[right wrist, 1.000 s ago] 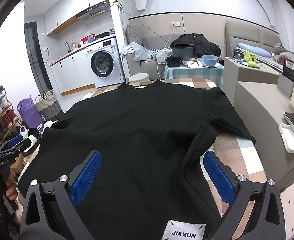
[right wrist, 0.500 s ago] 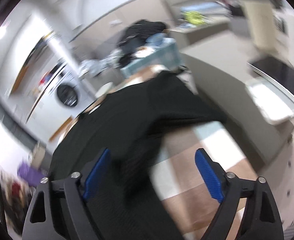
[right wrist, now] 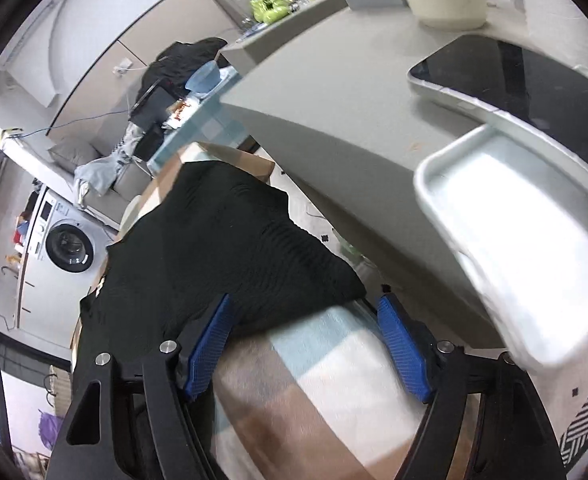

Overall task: Fold small clothes
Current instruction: 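Grasp the sweater's side edge with the right tool and fold it inward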

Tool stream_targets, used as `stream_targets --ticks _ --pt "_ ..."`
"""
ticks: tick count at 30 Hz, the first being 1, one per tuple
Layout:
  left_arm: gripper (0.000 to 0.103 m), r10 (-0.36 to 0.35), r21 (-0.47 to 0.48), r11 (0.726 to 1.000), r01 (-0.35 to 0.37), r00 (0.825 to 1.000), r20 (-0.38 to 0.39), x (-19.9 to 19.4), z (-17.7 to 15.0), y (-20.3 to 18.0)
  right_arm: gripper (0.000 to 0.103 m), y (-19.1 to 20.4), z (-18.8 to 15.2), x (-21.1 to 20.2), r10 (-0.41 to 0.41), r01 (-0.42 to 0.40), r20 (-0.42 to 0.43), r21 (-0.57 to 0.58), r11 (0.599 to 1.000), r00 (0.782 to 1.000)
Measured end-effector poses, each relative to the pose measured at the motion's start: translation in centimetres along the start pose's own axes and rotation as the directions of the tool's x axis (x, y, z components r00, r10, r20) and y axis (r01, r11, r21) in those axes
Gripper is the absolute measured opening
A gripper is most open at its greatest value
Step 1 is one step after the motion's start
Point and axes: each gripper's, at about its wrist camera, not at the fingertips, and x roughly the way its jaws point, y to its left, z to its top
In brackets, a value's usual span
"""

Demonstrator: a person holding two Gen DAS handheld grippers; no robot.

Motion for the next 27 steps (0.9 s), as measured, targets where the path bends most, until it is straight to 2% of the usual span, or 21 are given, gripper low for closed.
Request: stream_targets --ticks 7,9,10,12,15,21,22,24,25,26,27 --pt "0.09 0.02 0.009 1.0 -0.019 0.999 -0.028 2.0 0.6 0.0 0.071 -0.4 0.7 2.5 -0.045 0.047 -0.041 0.048 0.998 0.998" --pt "0.09 0.021 0.007 1.0 -0.021 0.999 -0.034 2.4 0.6 -0.1 0.055 0.0 0.8 2.9 -0.032 0.036 -0.061 0.063 0.997 0.998" --pt "0.09 0.021 0.003 1.0 -0.021 0.999 -0.036 2.6 0.8 0.0 0.051 0.2 0.9 3.0 -0.036 0.04 -0.056 0.066 0.997 0.998" --pt "0.09 0.019 -0.001 1.0 -0.019 0.999 -0.036 2.9 0.9 0.2 0.032 0.7 1.0 2.6 -0.044 0.046 -0.027 0.056 0.997 0.999" --pt "0.09 0.015 -0.003 1.0 -0.015 0.999 -0.029 2.7 0.8 0.5 0.017 1.4 0.9 1.6 -0.06 0.06 0.029 0.032 0.998 0.998" --pt "0.09 0.013 -0.011 1.0 -0.013 1.0 -0.013 2.5 0.9 1.0 0.014 4.4 0.8 -1.4 -0.047 0.059 0.17 -0.065 0.996 0.984" --pt "0.09 0.013 -0.013 1.0 -0.013 1.0 -0.012 2.4 0.9 1.1 0.014 5.8 0.7 -2.1 -0.024 0.05 0.21 -0.115 0.992 0.977" --pt "0.09 0.011 -0.015 1.0 -0.011 1.0 -0.009 2.3 0.9 1.3 0.014 8.8 0.4 -3.0 0.082 -0.03 0.24 -0.21 0.977 0.967" --pt "0.09 0.011 -0.015 1.0 -0.011 1.0 -0.008 2.3 1.0 1.4 0.014 10.9 -0.1 -3.6 0.15 -0.078 0.244 -0.281 0.957 0.958" --pt "0.09 0.01 -0.014 1.0 -0.01 1.0 -0.005 2.2 1.0 1.4 0.014 12.6 -0.6 -3.8 0.209 -0.121 0.227 -0.348 0.93 0.951" --pt "0.09 0.009 -0.011 1.0 -0.01 1.0 -0.003 2.1 0.9 1.4 0.014 15.3 -1.7 -3.8 0.282 -0.185 0.153 -0.456 0.87 0.947"
